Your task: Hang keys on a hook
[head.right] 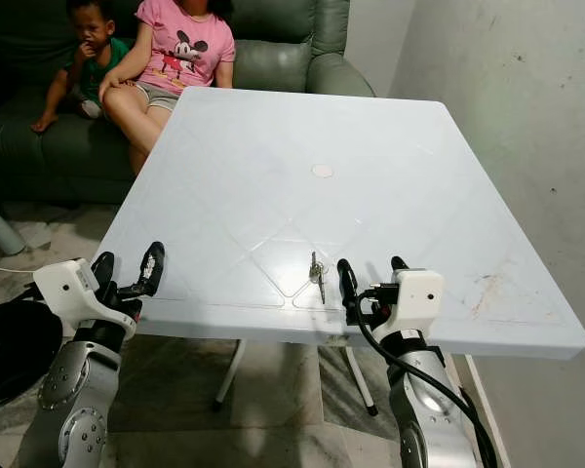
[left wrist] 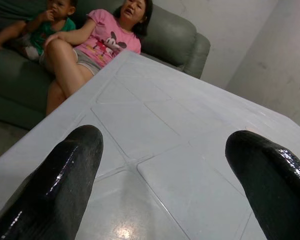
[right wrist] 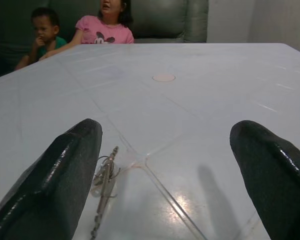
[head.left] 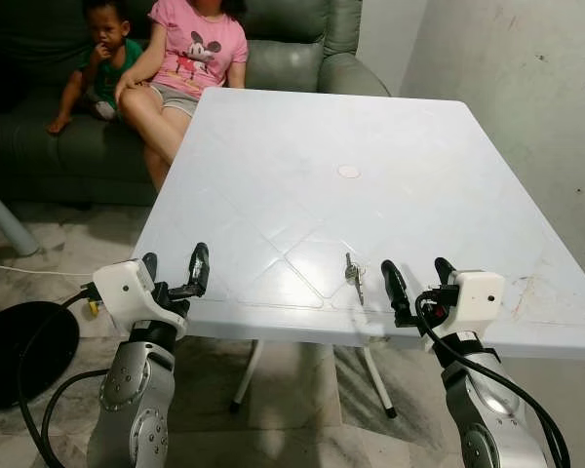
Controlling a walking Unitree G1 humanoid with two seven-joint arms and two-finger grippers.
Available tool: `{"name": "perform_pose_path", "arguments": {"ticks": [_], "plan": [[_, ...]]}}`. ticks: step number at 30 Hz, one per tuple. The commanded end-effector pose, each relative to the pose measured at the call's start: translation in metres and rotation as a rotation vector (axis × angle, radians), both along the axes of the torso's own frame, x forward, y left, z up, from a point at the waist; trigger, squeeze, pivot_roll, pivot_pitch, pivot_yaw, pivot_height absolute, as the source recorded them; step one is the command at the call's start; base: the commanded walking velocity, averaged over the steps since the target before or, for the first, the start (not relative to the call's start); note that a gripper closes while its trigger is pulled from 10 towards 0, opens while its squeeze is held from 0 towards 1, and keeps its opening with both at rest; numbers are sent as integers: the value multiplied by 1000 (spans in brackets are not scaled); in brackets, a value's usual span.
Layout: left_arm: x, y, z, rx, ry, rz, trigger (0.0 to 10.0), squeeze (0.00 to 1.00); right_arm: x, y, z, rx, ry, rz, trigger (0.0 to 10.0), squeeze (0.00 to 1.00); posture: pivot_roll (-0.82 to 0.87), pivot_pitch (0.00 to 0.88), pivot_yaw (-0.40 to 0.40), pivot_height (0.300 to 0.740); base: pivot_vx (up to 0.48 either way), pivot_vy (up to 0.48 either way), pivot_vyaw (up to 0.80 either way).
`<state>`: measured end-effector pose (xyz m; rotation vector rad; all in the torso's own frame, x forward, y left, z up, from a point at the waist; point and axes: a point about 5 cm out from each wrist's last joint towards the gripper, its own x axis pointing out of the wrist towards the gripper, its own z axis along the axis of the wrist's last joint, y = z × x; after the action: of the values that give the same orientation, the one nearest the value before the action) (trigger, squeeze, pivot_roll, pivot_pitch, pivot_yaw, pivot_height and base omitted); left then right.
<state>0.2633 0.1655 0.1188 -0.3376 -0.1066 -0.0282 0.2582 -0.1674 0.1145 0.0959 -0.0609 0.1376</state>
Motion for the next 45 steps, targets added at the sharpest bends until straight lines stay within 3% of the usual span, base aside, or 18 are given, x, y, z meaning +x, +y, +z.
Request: {"name": "perform_pose_path", "arguments": {"ticks": [1, 2, 3, 4, 10, 19, 23, 32, 42, 43, 45], "plan": [[-2, -3, 1, 18, 1, -17, 10000, 0, 0, -2, -1, -23, 14, 5, 10000, 1000, 55, 60, -55, 732, 0, 0, 0], [-2, -4, 1, 34, 5, -30, 10000, 0, 0, -2, -1, -31, 18, 11, 10000, 275, 55, 61, -54, 732, 0, 0, 0], [-1, -6, 0, 45, 7, -40, 10000, 0, 1, -1, -2, -36, 22, 14, 10000, 275, 55, 61, -53, 732, 0, 0, 0], [-1, -11, 0, 70, 5, -69, 10000, 0, 3, -1, -3, -44, 43, 20, 10000, 0, 55, 63, -55, 732, 0, 0, 0], [2, -33, -4, 112, 21, -175, 10000, 0, 19, 4, 1, -73, 57, 71, 10000, 0, 55, 75, -56, 732, 0, 0, 0], [3, -51, -3, 122, 16, -249, 10000, 0, 43, 20, 17, -118, 35, 183, 10000, 0, 49, 115, -63, 732, 0, 0, 0], [-2, -60, -1, 113, 17, -270, 10000, 0, 47, 27, 15, -155, 90, 244, 10000, 0, 49, 144, -72, 732, 0, 0, 0], [-13, -62, -4, 92, 38, -254, 10000, 0, 36, 19, -7, -166, 256, 229, 10000, 0, 56, 184, -93, 732, 0, 0, 0], [-17, -60, -4, 83, 49, -239, 10000, 0, 17, 14, -21, -230, 324, 219, 10000, 0, 51, 193, -100, 732, 0, 0, 0], [-17, -60, -4, 81, 49, -238, 10000, 0, 17, 14, -20, -240, 318, 207, 5216, 0, 50, 194, -99, 732, 0, 0, 0], [-17, -60, -4, 80, 50, -237, 10000, 0, 16, 13, -19, -249, 311, 197, 5216, 0, 50, 194, -98, 732, 0, 0, 0]]}}
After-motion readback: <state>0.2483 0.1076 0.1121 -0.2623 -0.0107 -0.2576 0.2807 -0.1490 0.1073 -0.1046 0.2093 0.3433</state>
